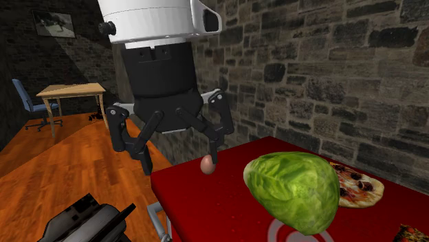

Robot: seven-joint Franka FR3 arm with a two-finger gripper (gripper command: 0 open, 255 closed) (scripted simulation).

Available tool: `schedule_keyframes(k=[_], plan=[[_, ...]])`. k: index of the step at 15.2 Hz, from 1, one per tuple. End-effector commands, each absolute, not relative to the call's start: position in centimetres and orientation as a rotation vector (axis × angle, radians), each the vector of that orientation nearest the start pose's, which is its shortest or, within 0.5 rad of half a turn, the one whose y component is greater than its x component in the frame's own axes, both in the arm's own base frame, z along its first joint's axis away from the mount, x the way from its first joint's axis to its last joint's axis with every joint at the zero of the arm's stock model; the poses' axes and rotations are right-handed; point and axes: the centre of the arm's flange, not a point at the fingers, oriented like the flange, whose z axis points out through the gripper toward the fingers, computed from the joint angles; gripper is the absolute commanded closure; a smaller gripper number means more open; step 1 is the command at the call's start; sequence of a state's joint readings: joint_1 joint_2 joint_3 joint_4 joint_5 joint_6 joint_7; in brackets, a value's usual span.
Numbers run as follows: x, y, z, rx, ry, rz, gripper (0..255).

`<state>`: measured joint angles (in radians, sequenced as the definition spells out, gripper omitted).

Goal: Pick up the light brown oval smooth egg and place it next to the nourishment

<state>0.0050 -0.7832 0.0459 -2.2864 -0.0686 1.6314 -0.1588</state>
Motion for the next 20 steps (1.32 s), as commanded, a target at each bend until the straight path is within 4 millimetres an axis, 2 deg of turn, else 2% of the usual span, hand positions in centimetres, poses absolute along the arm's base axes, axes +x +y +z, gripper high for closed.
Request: schedule_keyframes(k=[1, 20], plan=[[31.4, 1.4, 62.9, -3.228, -0.321, -0.197, 0], [53.3, 2.9, 51.7, -3.291, -0.178, -0.272, 0]])
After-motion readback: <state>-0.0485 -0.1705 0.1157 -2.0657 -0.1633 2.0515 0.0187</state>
